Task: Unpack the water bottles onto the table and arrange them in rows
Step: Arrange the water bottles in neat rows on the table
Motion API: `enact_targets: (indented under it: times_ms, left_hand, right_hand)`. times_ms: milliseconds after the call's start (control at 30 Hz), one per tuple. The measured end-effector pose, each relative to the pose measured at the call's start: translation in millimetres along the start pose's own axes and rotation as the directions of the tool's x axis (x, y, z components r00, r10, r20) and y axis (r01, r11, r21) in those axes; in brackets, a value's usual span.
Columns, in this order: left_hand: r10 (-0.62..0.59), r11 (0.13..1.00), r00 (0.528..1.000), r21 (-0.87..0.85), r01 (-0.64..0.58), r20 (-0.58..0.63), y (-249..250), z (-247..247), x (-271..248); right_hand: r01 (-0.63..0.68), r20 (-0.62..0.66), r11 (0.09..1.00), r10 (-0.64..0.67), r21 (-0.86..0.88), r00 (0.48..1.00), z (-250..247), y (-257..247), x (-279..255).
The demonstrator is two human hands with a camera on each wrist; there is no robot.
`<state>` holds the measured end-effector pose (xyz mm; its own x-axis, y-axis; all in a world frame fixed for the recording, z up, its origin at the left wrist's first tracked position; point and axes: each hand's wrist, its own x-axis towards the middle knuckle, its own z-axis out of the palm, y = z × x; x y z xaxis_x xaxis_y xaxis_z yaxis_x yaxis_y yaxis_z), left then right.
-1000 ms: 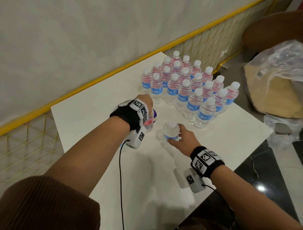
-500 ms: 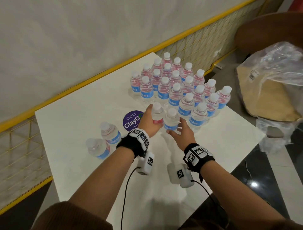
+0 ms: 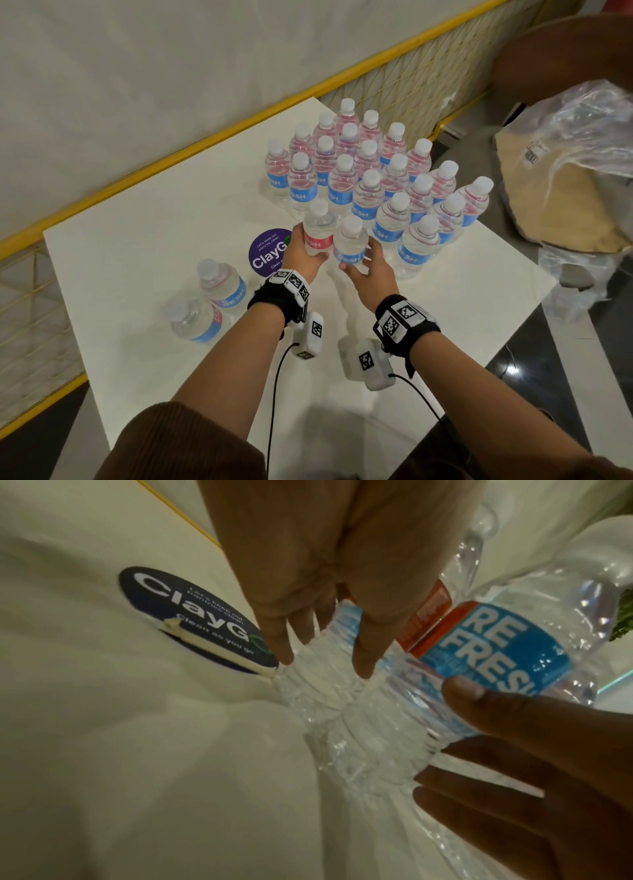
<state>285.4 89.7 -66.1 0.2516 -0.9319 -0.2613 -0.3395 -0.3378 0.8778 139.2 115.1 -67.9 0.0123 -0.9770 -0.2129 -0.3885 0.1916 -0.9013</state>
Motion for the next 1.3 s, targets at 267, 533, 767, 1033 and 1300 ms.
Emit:
enact_targets:
  times_ms: [267,533,767,1033,1300]
  left_hand:
    - [0.022,0.997,1.0,0.07,-0.022,-0.01,-18.9,4.3,13.1]
    - [0.015,1.0,0.996,-0.006,-0.015,-0.083,-25.8,8.1,15.5]
    - [0.058,0.991,0.997,0.124,-0.052,-0.043,-30.7,14.4,21.4]
    - [0.043,0.976,0.996,0.219,-0.024,-0.083,-24.7,7.0,31.1]
    - [0.015,0.996,1.0,0.086,-0.015,-0.002,-30.9,8.5,34.7]
  right_hand:
    - [-0.035,-0.024,0.999,0.034,-0.026,0.999,6.4,7.5,0.0]
    - [-0.085,-0.03,0.996,0.085,0.009,0.996,9.9,7.9,8.1]
    - [-0.072,-0.075,0.996,0.076,0.048,0.994,15.2,9.5,11.0]
    - [-0.138,-0.132,0.989,0.129,-0.06,0.983,19.5,-3.4,20.9]
    - [-0.048,-0.085,0.992,0.038,-0.117,0.996,15.2,-1.5,17.0]
